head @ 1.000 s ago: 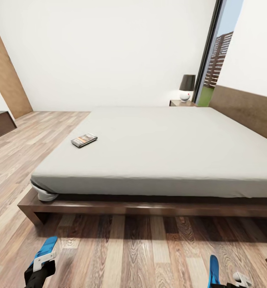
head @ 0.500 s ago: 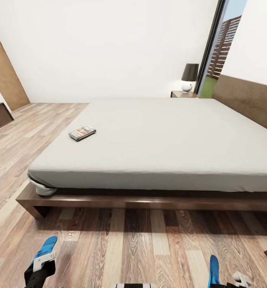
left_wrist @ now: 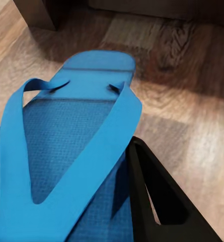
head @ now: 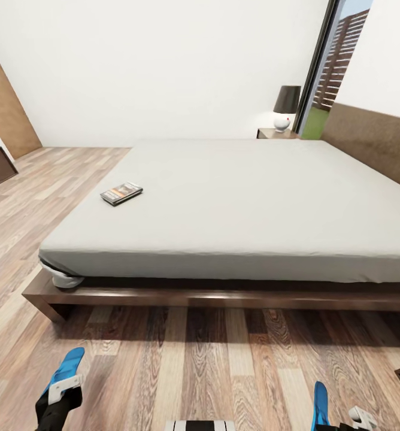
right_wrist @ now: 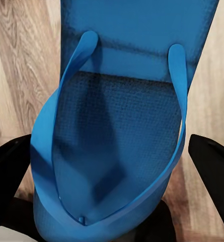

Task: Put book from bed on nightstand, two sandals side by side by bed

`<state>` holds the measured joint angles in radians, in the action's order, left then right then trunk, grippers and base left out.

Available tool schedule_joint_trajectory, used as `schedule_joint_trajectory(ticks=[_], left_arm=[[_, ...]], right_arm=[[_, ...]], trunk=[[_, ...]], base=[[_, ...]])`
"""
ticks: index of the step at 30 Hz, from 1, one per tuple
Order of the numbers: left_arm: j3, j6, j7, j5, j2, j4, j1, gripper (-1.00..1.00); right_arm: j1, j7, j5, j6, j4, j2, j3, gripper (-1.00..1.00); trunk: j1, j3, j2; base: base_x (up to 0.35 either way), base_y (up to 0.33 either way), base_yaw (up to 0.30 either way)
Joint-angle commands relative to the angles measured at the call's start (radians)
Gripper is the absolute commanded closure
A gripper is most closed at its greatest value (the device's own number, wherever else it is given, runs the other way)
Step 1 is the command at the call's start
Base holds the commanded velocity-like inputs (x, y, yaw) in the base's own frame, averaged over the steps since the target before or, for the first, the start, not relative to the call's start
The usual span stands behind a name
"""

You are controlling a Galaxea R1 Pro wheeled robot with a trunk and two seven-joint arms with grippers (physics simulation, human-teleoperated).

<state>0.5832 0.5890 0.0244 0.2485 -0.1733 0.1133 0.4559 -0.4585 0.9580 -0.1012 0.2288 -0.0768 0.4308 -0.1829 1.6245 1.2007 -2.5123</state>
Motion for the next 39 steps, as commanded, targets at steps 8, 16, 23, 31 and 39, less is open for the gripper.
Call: schedule_joint_trajectory(ticks=[8,16,23,31,39], left_arm=[[0.010,0.099,0.000,0.009,0.000,0.003,0.001,1.00],[0.012,0.106,0.000,0.008,-0.003,0.013,0.001,1.00],[0.013,0.106,0.000,0.008,-0.003,0.055,0.001,1.00],[0.012,0.106,0.000,0.008,-0.003,0.056,0.000,1.00],[0.012,0.105,0.000,0.008,-0.002,0.053,0.000,1.00]], right_arm=[[0.000,0.002,-0.011,0.010,0.000,0.000,0.001,1.00],[0.000,0.001,-0.010,0.010,0.000,0.000,0.002,1.00],[0.000,0.001,-0.009,0.010,-0.001,0.000,0.002,1.00],[-0.001,0.001,-0.010,0.010,0.000,0.000,0.001,1.00],[0.000,0.005,-0.011,0.012,-0.001,0.001,-0.002,1.00]], trunk=[[0.000,0.001,0.000],[0.000,0.001,0.000],[0.000,0.001,0.000],[0.003,0.028,-0.002],[0.007,0.059,-0.004]], base=[[0.000,0.000,0.000],[0.000,0.000,0.000],[0.000,0.000,0.000],[0.000,0.000,0.000],[0.000,0.000,0.000]])
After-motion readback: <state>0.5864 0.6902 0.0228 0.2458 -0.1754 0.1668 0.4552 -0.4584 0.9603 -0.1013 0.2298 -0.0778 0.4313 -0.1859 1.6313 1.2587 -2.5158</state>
